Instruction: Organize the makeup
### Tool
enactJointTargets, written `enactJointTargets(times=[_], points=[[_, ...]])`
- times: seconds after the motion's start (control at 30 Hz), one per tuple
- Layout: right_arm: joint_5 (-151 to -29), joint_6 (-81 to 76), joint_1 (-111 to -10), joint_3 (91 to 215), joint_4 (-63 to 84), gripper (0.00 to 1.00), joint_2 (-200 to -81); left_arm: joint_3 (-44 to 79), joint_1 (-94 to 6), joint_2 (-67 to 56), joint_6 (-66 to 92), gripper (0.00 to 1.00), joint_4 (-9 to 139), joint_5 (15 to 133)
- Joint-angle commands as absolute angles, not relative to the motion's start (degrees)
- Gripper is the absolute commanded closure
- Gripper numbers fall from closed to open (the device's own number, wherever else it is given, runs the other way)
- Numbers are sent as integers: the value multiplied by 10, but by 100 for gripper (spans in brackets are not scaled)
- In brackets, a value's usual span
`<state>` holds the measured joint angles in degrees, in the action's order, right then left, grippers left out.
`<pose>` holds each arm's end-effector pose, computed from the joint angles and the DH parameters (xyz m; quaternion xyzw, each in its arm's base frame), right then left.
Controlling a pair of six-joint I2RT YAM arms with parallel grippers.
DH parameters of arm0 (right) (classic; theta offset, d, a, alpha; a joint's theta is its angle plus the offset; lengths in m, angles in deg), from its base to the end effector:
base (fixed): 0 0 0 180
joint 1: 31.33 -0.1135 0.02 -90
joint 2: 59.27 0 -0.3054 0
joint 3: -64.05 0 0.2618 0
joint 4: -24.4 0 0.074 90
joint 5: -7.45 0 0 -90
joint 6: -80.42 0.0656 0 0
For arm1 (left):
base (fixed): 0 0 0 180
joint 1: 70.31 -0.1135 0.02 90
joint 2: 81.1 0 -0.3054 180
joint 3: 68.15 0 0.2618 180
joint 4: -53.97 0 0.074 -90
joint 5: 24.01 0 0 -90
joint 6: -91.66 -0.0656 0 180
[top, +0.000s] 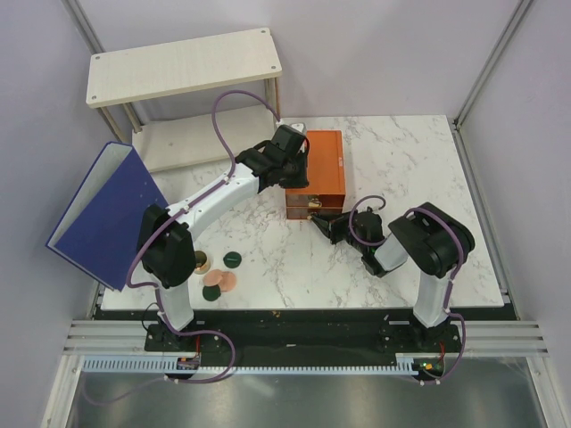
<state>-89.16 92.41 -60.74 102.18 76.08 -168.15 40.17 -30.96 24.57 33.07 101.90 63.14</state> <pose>0.2896 0.1719 0.1098 0.4543 0.6752 0.5472 0.1956 0.3595 -0.2905 0.3205 0.0546 0.9230 -0.2014 0.3234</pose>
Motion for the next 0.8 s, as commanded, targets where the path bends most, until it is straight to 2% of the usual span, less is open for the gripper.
enactJointTargets(times=[0.0,0.03,0.07,0.13,0.17,0.27,0.37,0.43,0.67,0.77], points=[[-872,898,-609,1004,643,100,-1695,400,-313,231,317,98,1022,633],[-872,897,-609,1004,647,97,-1693,400,-314,231,317,98,1021,633],[-869,895,-609,1007,648,88,-1690,401,-314,231,317,98,1021,633],[-866,877,-609,1013,650,79,-1684,401,-314,231,318,98,1021,634],[-863,870,-609,1016,649,70,-1682,402,-314,231,318,98,1020,634],[-858,840,-609,1030,641,53,-1675,404,-315,233,318,98,1020,637],[-856,829,-609,1034,649,46,-1682,405,-315,234,318,98,1020,641],[-848,828,-611,1026,664,45,-1693,405,-315,235,318,98,1020,646],[-773,838,-632,975,930,44,-1792,404,-315,233,317,98,1021,653],[-754,856,-638,969,979,43,-1827,404,-315,232,317,98,1021,655]])
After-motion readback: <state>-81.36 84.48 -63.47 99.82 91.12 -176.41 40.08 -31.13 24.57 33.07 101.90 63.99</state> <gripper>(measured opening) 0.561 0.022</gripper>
